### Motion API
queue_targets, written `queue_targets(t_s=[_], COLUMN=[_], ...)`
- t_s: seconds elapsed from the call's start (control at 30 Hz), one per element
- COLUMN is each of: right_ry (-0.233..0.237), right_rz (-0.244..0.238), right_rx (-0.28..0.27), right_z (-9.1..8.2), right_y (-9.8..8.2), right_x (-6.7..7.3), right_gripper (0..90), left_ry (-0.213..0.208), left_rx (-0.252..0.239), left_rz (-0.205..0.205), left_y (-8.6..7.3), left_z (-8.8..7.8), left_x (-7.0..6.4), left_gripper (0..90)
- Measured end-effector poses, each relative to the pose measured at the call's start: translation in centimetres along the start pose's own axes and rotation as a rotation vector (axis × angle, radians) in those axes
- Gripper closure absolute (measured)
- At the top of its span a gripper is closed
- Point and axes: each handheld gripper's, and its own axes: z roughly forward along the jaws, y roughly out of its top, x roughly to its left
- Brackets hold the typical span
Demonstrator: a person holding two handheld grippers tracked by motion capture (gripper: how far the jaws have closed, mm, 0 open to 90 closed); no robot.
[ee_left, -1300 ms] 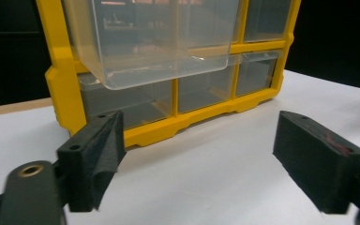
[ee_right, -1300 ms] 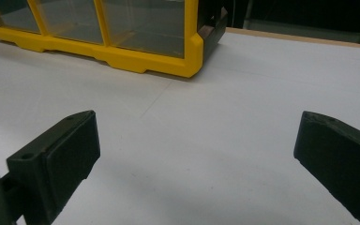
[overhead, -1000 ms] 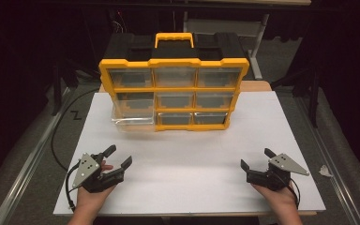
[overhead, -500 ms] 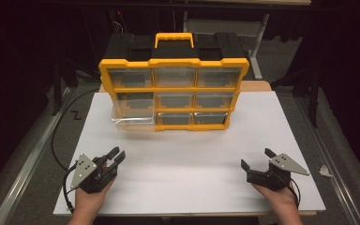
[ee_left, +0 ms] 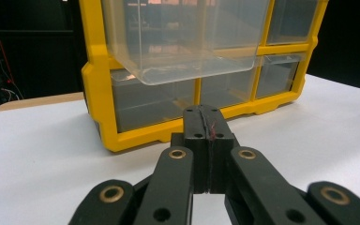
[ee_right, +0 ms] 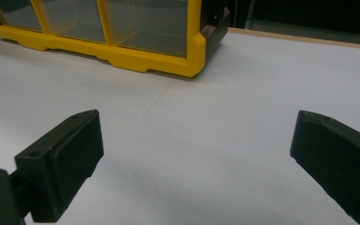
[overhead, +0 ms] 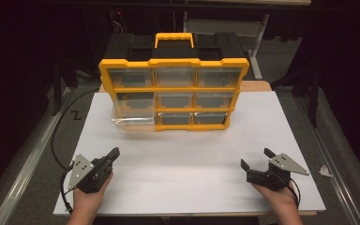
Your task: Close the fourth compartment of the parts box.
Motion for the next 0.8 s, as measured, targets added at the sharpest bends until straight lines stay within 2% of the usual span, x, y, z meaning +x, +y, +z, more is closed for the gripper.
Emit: queue_targets(t_s=[0.33, 0.43, 0.5, 0.6, 0.63, 0.67, 0.7, 0.8], right_ry=[-0.002, -0.003, 0.0, -0.002, -0.008, -0.008, -0.007, -0.009], right_rz=[-0.004, -0.003, 0.004, 0.008, 0.006, 0.006, 0.005, 0.002], right_rx=[-0.005, -0.008, -0.007, -0.015, -0.02, -0.02, -0.018, -0.007], right_z=[-0.19, -0.24, -0.18, -0.22, -0.28, -0.28, -0.26, -0.17], right_y=[0.11, 0.13, 0.12, 0.16, 0.2, 0.2, 0.19, 0.06], right_x=[0.0, -0.01, -0.03, -0.07, -0.07, -0.07, -0.05, -0.09], right_gripper=[6.0, 5.4, 0.8, 0.8, 0.8, 0.8, 0.8, 0.8], left_ry=[-0.002, 0.007, 0.019, 0.029, 0.022, 0.022, 0.003, 0.0], left_rx=[0.011, 0.011, 0.021, 0.024, 0.021, 0.021, 0.029, 0.025], left_rz=[0.001, 0.011, 0.017, 0.028, 0.005, 0.005, -0.019, -0.008], left_y=[-0.03, -0.05, -0.11, -0.15, -0.04, -0.04, 0.09, 0.31], left_z=[-0.03, -0.04, 0.05, 0.1, 0.12, 0.12, 0.2, 0.38], left_x=[0.0, -0.1, -0.13, -0.23, -0.29, -0.29, -0.34, -0.75], left_gripper=[90.0, 90.0, 89.7, 89.6, 89.7, 89.8, 89.8, 90.0])
